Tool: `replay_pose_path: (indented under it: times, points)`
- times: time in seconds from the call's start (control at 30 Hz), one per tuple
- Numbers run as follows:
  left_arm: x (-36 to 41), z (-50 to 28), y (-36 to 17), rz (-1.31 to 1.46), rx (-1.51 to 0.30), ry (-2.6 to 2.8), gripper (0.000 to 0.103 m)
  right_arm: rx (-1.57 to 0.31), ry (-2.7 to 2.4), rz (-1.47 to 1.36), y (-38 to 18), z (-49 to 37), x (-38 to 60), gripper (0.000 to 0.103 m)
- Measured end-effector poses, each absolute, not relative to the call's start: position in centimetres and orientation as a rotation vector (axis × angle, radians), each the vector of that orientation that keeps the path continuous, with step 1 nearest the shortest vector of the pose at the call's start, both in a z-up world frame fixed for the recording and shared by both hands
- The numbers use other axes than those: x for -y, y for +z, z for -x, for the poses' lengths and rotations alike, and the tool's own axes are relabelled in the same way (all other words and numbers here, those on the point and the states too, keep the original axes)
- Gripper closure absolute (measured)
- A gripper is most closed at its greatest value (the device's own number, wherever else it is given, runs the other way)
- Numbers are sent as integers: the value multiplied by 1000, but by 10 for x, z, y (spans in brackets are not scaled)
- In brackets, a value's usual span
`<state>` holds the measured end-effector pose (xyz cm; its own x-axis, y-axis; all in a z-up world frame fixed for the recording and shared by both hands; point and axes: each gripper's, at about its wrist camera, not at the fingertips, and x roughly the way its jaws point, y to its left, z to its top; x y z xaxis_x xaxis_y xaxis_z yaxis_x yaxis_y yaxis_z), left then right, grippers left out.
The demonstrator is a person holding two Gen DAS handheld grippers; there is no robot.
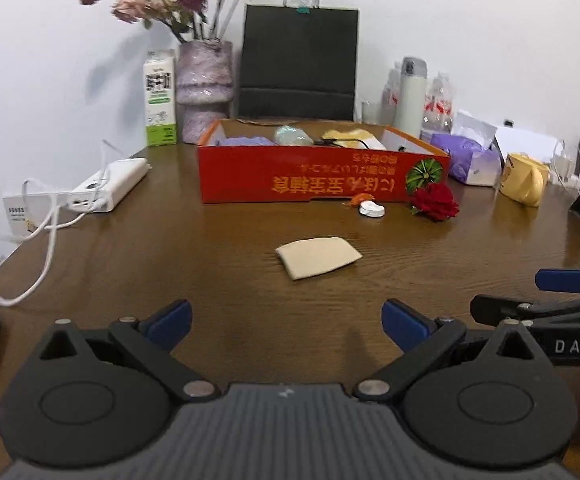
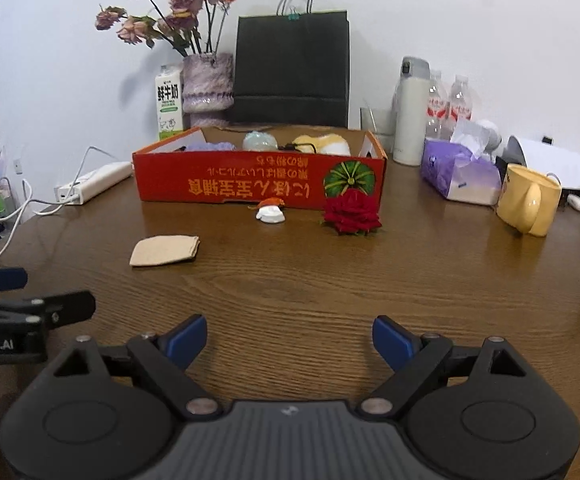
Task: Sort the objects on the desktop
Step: 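Grasp the beige pad with the left tool while the right tool grasps the small white cap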
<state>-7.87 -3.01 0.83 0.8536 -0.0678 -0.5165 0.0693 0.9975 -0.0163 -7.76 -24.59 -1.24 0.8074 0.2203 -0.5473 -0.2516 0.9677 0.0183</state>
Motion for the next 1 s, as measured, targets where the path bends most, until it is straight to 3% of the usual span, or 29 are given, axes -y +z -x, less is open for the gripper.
replay_pose_path:
  times: [0.27, 0.37, 0.5, 0.67, 0.73, 0.9, 1.0]
  points:
    - [53, 11, 11, -69, -569, -108, 0, -527, 221, 69, 1, 54, 256, 17]
    - [59, -11, 9, -52, -618, -198, 6, -515, 217, 68, 9, 34, 258, 23]
    - [65, -26, 0, -67, -656, -195, 35, -499, 264, 64, 17, 1, 250, 27]
    - [56, -24, -3, -70, -647, -200, 56, -551, 356, 106, 9, -50, 221, 36]
    - [47, -22, -1, -35, -646, -192, 80, -566, 384, 130, 4, -68, 207, 37]
    - [26, -17, 4, 47, -654, -176, 87, -616, 383, 216, -14, -100, 178, 47]
    - [16, -13, 5, 84, -658, -151, 88, -644, 393, 185, -20, -102, 179, 64]
